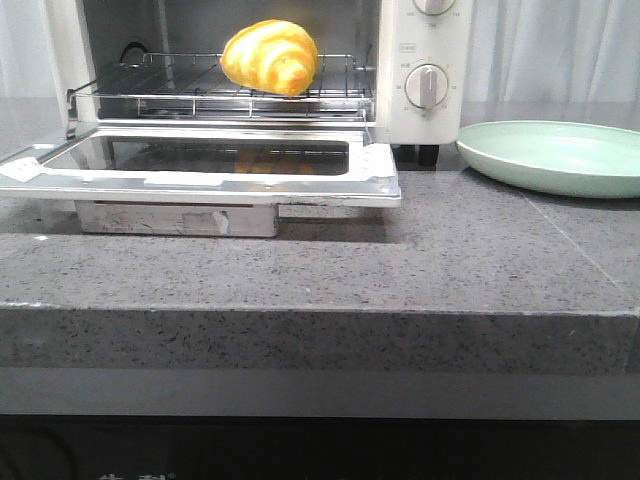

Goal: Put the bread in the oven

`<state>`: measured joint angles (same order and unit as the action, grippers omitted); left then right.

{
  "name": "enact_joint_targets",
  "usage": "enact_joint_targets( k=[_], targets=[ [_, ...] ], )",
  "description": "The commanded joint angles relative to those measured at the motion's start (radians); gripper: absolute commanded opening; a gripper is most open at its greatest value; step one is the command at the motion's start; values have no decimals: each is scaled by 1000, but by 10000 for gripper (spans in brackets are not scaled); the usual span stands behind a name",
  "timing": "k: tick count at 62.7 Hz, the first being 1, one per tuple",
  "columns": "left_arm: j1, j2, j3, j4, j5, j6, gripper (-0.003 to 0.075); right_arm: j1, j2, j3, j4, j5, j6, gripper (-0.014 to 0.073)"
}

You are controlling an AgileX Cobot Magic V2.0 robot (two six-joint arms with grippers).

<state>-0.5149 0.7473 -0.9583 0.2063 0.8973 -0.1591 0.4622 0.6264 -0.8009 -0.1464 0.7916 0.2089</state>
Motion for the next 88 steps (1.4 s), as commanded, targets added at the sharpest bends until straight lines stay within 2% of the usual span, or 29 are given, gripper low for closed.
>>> enact_joint_targets(
  k=[1,12,21,51,59,67,74,88],
  targets=[
    [-1,0,-25,11,-69,-9,-18,-7,-1,-23,-25,-79,-10,401],
    [-1,0,-25,11,-69,-9,-18,-7,-1,-23,-25,-79,-10,86],
    [-1,0,-25,11,-69,-9,-18,-7,-1,-23,-25,-80,-10,-78],
    [-1,0,-25,11,-69,-9,-18,-7,-1,-23,-27,-68,-9,-70],
    [20,-24,19,6,-91,-9,-18,-7,-1,-23,-27,-68,-9,-70],
    [129,-126,170,-17,-227,-9,-18,-7,-1,-23,-27,-68,-9,-70],
    [258,-257,338,-125,-397,-9,-18,-7,-1,-23,-27,-68,-9,-70],
    [443,-516,667,-280,-581,-7,-18,-7,-1,-23,-27,-68,-9,-70]
  ],
)
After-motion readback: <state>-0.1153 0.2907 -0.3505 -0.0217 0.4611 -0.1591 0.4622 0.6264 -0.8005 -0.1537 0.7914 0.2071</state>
